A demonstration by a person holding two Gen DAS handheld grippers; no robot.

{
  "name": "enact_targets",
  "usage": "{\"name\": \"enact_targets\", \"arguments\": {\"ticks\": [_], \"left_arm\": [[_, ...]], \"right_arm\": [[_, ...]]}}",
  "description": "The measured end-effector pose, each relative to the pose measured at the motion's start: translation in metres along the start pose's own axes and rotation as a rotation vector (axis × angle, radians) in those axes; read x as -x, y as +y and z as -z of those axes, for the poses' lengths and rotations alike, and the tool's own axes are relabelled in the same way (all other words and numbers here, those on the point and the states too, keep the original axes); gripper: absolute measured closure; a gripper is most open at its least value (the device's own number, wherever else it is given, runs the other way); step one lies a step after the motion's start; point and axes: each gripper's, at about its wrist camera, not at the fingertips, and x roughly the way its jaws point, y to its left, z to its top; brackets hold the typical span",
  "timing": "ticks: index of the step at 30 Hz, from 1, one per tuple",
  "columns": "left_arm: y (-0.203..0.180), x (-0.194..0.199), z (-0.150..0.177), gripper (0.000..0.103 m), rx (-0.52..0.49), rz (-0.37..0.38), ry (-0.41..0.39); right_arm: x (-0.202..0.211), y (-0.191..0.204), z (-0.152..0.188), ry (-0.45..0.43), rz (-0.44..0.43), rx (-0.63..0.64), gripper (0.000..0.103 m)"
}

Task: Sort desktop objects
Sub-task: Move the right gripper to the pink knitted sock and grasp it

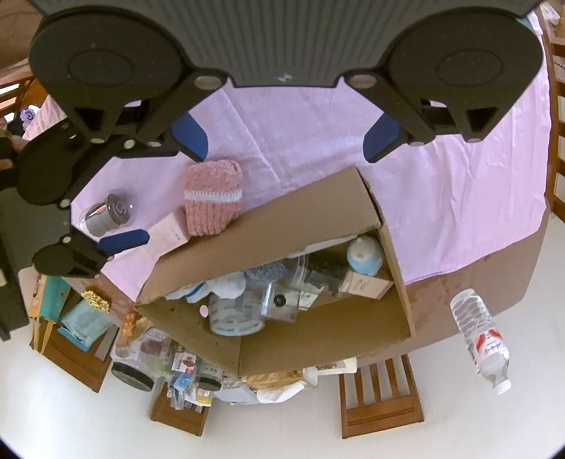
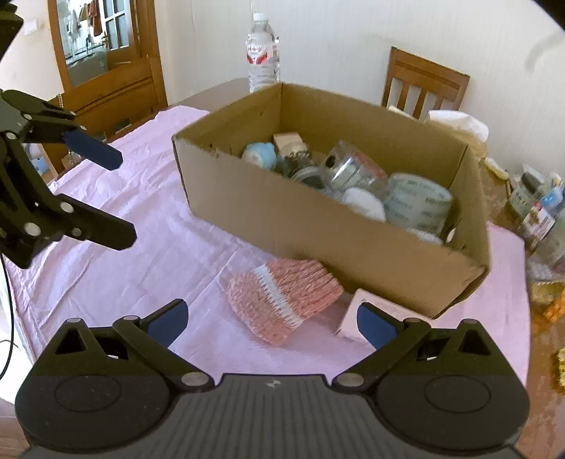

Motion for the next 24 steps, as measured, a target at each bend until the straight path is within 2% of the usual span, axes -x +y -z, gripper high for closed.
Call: {"name": "enact_targets", "arguments": {"ticks": [9,17,24], "left_arm": [[0.006,-0.007,0.005,0.008,0.018,-0.009,-0.002],[0.018,-0.014,0.011,0.008,0.032,-0.005,0.016],[0.032,-0.017,0.014,0.008,0.031,0.002,0.029]], "right_arm": [[-0.042,0.008,0.009,0.065,-0.017,-0.046,0.000],[-0.069,0.012,0.011,0.111,0.014,-0.103,0.000],[-0.077,0.020,0.004,0.087,0.053,-0.133,0.000]]}}
